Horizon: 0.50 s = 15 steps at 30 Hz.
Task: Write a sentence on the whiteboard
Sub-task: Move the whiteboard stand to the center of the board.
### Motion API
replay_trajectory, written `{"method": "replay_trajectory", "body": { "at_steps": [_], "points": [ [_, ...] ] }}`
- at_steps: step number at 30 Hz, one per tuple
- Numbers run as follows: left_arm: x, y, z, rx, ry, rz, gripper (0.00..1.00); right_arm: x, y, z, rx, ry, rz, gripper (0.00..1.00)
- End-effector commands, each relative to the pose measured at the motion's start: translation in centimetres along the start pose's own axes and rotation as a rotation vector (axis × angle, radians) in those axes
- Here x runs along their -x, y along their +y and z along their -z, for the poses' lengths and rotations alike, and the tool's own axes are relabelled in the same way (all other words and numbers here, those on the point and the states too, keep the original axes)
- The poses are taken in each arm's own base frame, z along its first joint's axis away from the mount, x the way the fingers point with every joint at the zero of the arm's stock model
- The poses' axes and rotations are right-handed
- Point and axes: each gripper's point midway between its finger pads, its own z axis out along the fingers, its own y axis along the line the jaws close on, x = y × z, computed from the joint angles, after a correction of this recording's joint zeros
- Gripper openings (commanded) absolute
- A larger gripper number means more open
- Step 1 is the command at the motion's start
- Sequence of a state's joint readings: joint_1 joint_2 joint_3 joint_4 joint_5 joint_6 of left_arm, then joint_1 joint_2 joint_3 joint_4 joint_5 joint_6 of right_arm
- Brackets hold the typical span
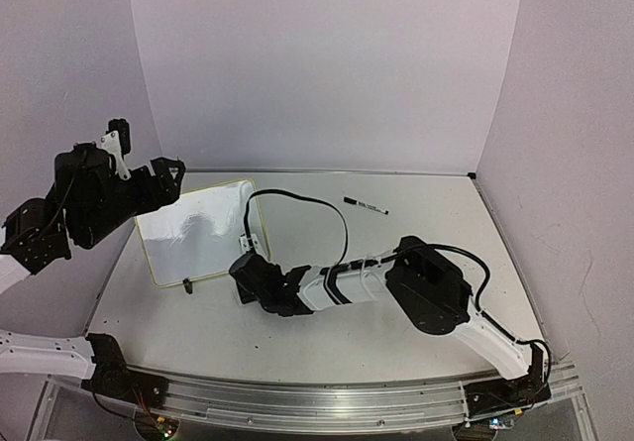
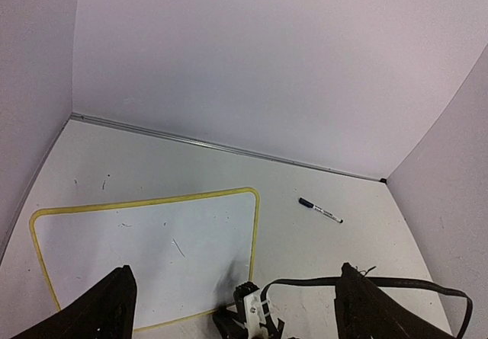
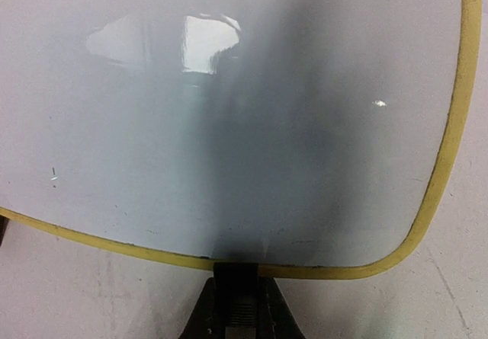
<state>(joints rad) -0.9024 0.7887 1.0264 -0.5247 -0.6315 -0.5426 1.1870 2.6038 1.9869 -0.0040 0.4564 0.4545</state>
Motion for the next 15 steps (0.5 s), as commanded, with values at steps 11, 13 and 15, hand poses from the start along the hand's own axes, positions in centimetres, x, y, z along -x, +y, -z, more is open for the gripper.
{"method": "replay_trajectory", "body": {
  "at_steps": [11, 13, 15],
  "points": [
    [-1.0, -2.0, -2.9, 0.013, 0.030, -0.019, 0.92, -0.5, -10.9, 6.3, -0.124, 0.095, 0.087, 0.00],
    [-0.9, -2.6, -3.2, -0.004, 0.030, -0.017, 0.92, -0.9, -12.0, 6.8, -0.127, 0.115, 0.103, 0.00],
    [-1.1, -3.5, -3.9, -0.027, 0.034, -0.013, 0.92, -1.5, -14.2, 7.8, -0.138, 0.143, 0.115, 0.00]
  ]
}}
